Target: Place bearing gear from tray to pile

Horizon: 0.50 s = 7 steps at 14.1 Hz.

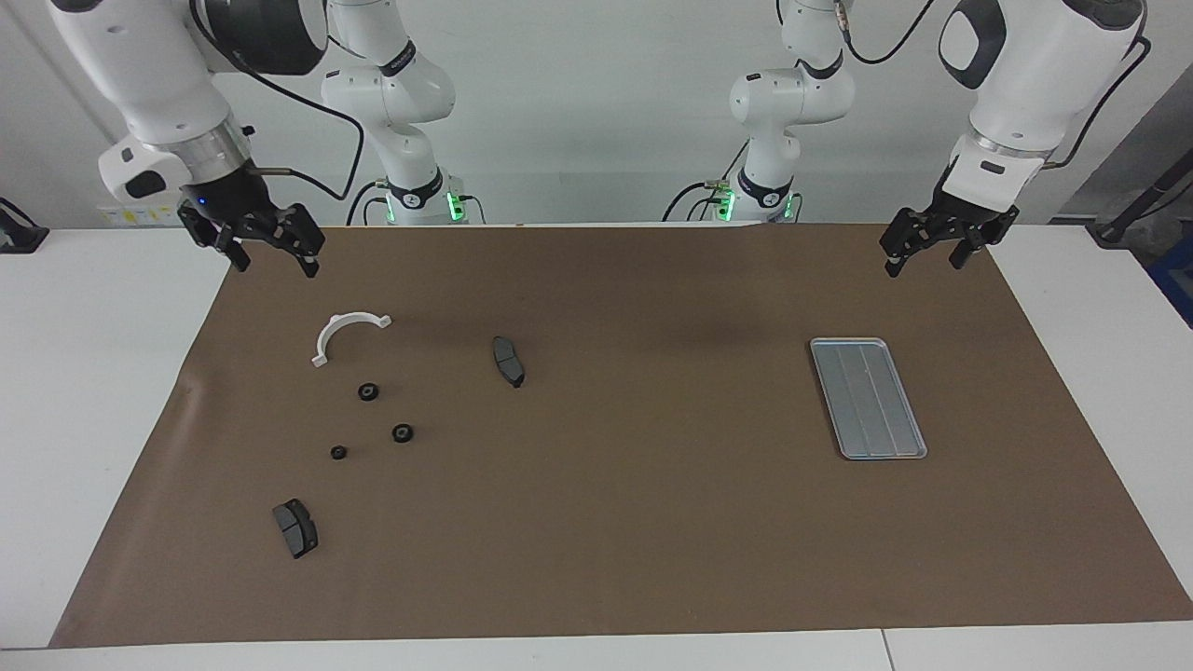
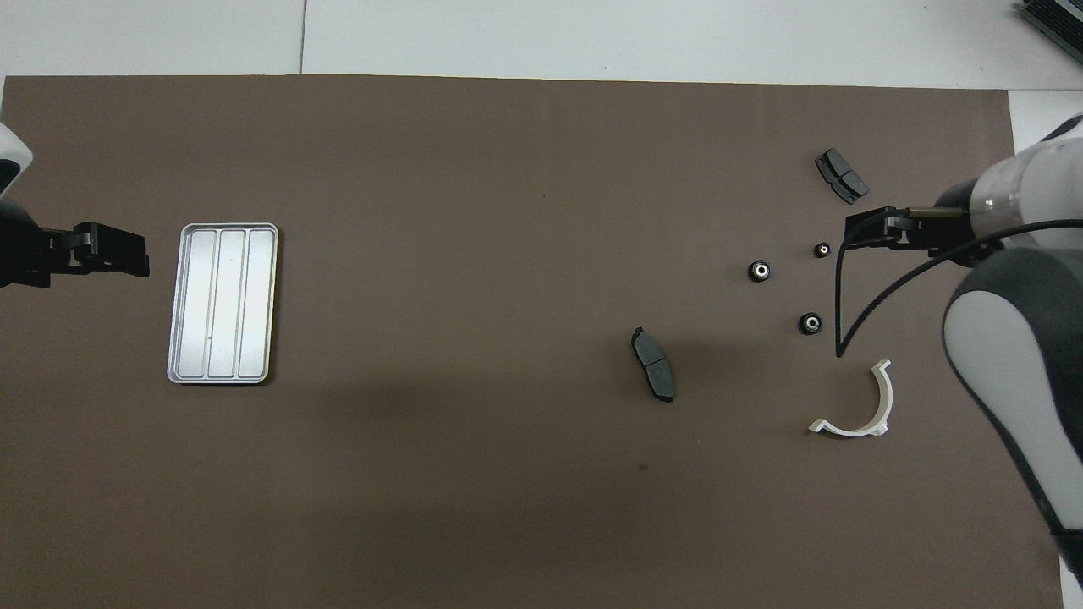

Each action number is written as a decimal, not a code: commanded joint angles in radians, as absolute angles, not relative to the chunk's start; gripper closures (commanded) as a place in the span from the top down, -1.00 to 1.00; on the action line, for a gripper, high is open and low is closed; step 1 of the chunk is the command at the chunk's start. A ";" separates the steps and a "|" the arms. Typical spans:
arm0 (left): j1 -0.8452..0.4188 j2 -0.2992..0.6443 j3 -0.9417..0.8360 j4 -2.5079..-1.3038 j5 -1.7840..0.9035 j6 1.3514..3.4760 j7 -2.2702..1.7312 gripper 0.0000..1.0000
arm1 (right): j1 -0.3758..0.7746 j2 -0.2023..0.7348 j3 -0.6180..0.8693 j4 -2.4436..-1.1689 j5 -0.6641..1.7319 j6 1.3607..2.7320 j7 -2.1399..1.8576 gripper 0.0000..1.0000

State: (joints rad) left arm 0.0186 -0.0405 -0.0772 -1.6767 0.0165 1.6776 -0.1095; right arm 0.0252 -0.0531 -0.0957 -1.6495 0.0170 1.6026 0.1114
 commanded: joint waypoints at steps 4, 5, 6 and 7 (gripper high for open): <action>0.021 -0.064 -0.074 -1.704 0.005 1.687 -0.103 1.00 | -0.032 -0.094 -0.009 -1.713 -0.001 1.589 0.103 1.00; 0.021 -0.064 -0.075 -1.704 0.005 1.687 -0.103 1.00 | -0.031 -0.097 -0.008 -1.716 -0.009 1.591 0.103 1.00; 0.021 -0.064 -0.074 -1.704 0.005 1.687 -0.103 1.00 | -0.031 -0.094 -0.003 -1.715 -0.011 1.591 0.100 1.00; 0.021 -0.064 -0.074 -1.704 0.005 1.687 -0.103 1.00 | -0.031 -0.094 -0.002 -1.715 -0.009 1.591 0.101 1.00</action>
State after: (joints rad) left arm 0.0186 -0.0405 -0.0772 -1.6767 0.0165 1.6776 -0.1096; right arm -0.0196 -0.0676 -0.0134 -1.6834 0.0069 1.5734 0.1097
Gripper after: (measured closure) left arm 0.000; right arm 0.000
